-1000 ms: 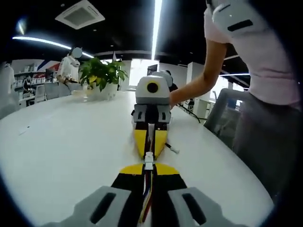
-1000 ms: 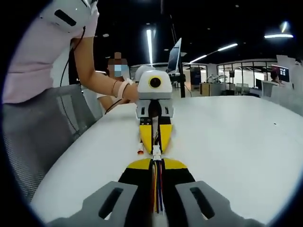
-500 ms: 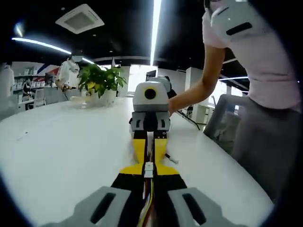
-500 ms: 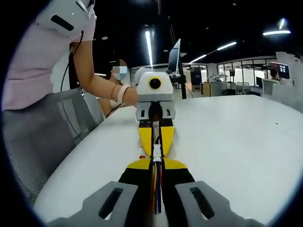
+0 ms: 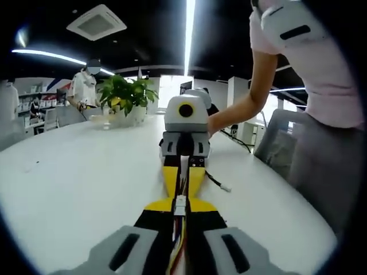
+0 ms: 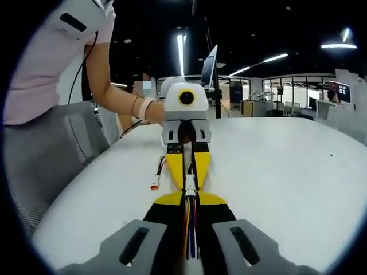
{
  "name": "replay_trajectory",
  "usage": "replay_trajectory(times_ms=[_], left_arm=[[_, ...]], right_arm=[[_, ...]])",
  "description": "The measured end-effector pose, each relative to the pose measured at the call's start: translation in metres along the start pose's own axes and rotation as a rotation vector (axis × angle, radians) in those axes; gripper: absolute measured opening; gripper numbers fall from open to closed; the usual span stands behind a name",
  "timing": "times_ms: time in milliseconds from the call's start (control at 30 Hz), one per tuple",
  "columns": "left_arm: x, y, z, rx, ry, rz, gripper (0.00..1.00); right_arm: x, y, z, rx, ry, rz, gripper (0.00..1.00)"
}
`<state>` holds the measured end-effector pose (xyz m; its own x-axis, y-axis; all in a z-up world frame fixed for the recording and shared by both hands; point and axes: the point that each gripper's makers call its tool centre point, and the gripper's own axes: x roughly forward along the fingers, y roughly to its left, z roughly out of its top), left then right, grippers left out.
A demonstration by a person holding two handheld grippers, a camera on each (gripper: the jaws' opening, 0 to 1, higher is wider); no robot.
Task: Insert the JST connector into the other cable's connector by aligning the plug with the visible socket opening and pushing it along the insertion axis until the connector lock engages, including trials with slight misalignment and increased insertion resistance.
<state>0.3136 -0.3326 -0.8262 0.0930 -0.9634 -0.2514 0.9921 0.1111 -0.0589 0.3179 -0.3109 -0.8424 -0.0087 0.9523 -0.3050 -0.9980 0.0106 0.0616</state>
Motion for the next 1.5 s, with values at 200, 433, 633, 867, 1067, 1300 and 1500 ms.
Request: replay_trajectory(times_ms=[200,433,633,867,1067,1300,1500], left_arm=[[-0.004,0.013,-0.005,0.001,0.006,0.017,0.02],[-0.006,0.016,-0.009,-0.007,0.012,0.02,0.02],[-0.01,0.023,-0.012,-0.017,0.014,0.032,0.03],[-0.01,0.027,-0.017,-0.021,0.027,0.046,0.03],[-0.013,0.033,-0.022,-0.037,0.015,0.059,0.04],[-0.017,0.036,-0.025,-0.039,0.018,0.08,0.07],[-0.016,0.035,-0.024,-0.041,0.019,0.093,0.09]], right_arm=[[0.003,-0.009,-0.002,-0.013,0.016,-0.018,0.04],[0.003,-0.01,-0.003,-0.022,0.029,-0.022,0.04],[0.003,-0.01,-0.001,-0.033,0.034,-0.031,0.04],[0.003,-0.01,0.0,-0.042,0.037,-0.045,0.05],[0.003,-0.013,0.001,-0.037,0.033,-0.069,0.08],[0.004,-0.014,0.003,-0.033,0.034,-0.084,0.15],[0.001,-0.017,0.0,-0.034,0.033,-0.088,0.17]])
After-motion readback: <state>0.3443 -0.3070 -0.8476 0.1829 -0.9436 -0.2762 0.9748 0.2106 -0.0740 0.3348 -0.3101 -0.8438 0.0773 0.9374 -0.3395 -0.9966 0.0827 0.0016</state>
